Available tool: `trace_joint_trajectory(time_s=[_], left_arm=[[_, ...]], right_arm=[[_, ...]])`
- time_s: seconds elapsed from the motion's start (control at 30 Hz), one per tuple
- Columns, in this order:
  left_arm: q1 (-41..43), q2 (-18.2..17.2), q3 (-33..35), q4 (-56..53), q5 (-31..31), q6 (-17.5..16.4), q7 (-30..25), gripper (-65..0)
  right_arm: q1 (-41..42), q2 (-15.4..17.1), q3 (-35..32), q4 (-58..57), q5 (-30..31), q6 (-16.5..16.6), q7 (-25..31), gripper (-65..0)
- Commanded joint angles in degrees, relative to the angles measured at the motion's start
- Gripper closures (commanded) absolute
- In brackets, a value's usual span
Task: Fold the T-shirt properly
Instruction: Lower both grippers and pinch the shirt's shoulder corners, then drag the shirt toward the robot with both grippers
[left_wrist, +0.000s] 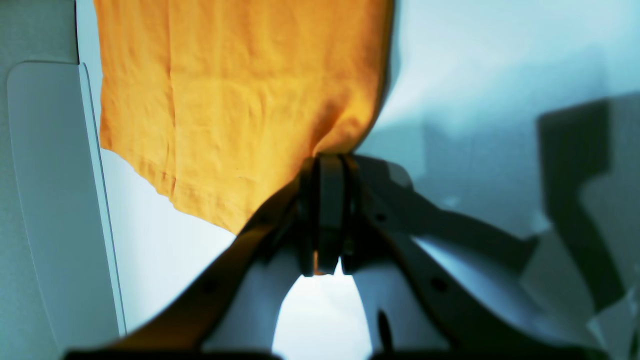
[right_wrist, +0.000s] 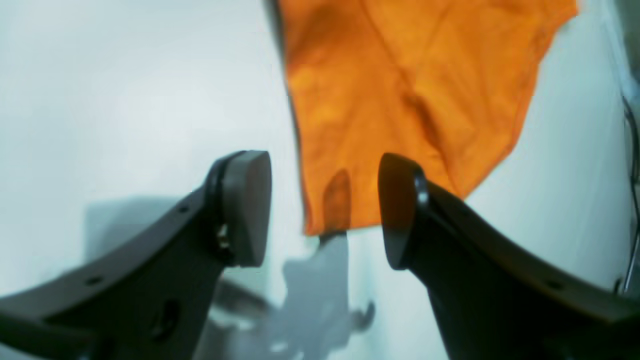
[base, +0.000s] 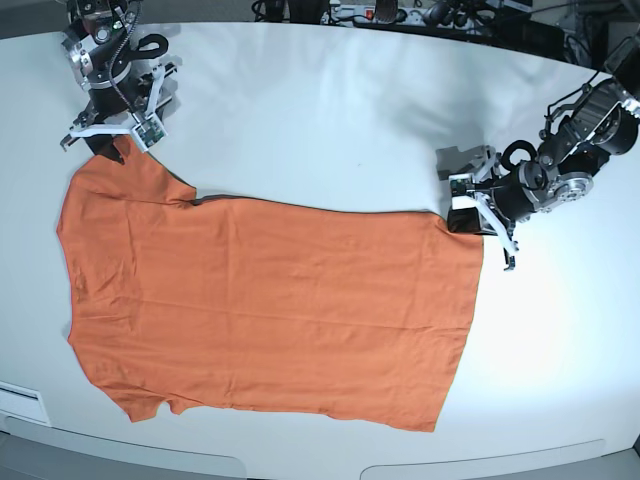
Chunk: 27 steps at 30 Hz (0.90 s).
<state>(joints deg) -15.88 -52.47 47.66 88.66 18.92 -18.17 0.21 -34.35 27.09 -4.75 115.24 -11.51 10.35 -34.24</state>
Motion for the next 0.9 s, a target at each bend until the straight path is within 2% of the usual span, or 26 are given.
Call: trace_joint_trajectory(time_s=[0.0, 0.17, 0.2, 0.23, 0.3, 0.33, 0.43, 0.53, 0.73, 0.87], left_arm=[[-0.2, -0.7, 0.1, 0.0, 0.1, -1.7, 0.9, 0.0], [-0.2, -0.7, 0.1, 0.0, 0.1, -1.7, 1.1, 0.0], [-0.2, -0.7, 0.1, 0.0, 0.1, -1.7, 1.1, 0.0], [-0.2, -0.7, 0.1, 0.0, 0.1, -1.7, 1.1, 0.0], [-0.2, -0.7, 0.1, 0.0, 0.1, -1.7, 1.1, 0.0], [-0.2, -0.7, 0.1, 0.2, 0.1, -1.7, 1.3, 0.0], [-0.1, -1.0, 0.1, 1.7, 0.1, -1.7, 1.8, 0.0], [0.4, -2.2, 0.1, 5.0, -1.0, -1.7, 3.3, 0.0], [4.9, -7.3, 0.0, 17.0, -2.9, -1.6, 8.0, 0.0], [7.5, -10.8, 0.0, 23.1, -2.8, 1.7, 11.6, 0.0]], right_arm=[[0.1, 0.7, 0.3, -1.0, -1.0, -0.3, -0.3, -36.4], [2.3, 0.7, 0.3, -6.7, -2.2, -0.5, 0.1, -35.2], [2.9, 0.7, 0.3, -7.4, -2.2, -0.5, 0.1, -31.1], [3.3, 0.7, 0.3, -7.8, -2.2, -0.5, 0.0, -23.1], [3.7, 0.7, 0.3, -7.7, -2.3, -0.7, -0.1, -2.0], [3.7, 0.7, 0.3, -7.5, -2.3, -1.3, -0.1, 0.0], [3.7, 0.7, 0.3, -5.5, -3.2, -4.3, -1.8, 0.0], [3.3, 0.7, 0.4, -1.9, -6.5, -5.4, -4.9, 0.0], [-2.5, 2.7, 0.4, 7.4, -10.4, -8.1, -7.0, 0.0], [-7.5, 4.5, 0.4, 12.5, -14.1, -10.1, -9.8, 0.0]])
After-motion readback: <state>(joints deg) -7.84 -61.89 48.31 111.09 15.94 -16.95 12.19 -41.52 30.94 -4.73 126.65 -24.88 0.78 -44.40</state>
